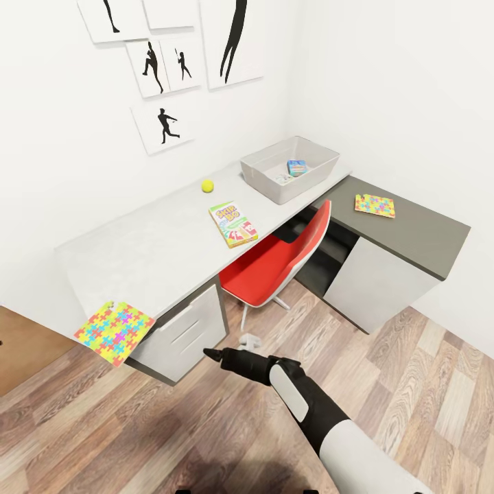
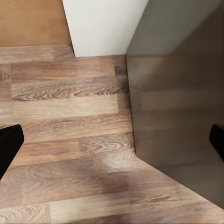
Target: Put all the toys in the child's room - the three board games (two on the bed and one on the table), the two jigsaw puzzles on the table, and the tennis ball on the table - inside the toy box on the table in the child's room.
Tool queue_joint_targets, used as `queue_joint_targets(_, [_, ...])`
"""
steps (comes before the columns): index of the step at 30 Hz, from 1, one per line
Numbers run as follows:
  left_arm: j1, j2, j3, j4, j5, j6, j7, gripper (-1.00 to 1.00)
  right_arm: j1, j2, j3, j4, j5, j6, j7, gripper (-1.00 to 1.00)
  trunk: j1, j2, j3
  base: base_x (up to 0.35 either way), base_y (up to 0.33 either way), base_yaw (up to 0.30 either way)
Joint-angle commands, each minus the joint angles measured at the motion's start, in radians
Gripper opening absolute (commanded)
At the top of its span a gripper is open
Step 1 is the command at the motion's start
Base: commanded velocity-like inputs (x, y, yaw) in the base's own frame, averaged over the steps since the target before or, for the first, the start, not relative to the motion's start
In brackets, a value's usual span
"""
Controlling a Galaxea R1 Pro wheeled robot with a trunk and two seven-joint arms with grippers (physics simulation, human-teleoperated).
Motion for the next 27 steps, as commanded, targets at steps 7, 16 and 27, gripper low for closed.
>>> queue_joint_targets(7, [-0.001,-0.001,-0.005,0.0,-0.002,0.006,-0.004,1.0,-0.001,0.0,0.007,0.0,-0.005,-0.021,0.002,1.0,0.0,-0.002,-0.001,0.0,0.0,0.027])
queue_joint_targets(16, [-0.001,-0.001,-0.005,0.0,-0.002,0.006,-0.004,1.0,-0.001,0.0,0.008,0.001,-0.005,-0.025,0.003,1.0,0.0,-0.002,0.0,0.0,0.0,0.243])
queue_joint_targets(27, [-0.001,-0.002,-0.006,0.001,-0.002,0.007,-0.004,1.0,-0.001,0.0,0.01,0.001,-0.005,-0.026,0.004,1.0,0.0,-0.002,0.0,0.0,0.0,0.287])
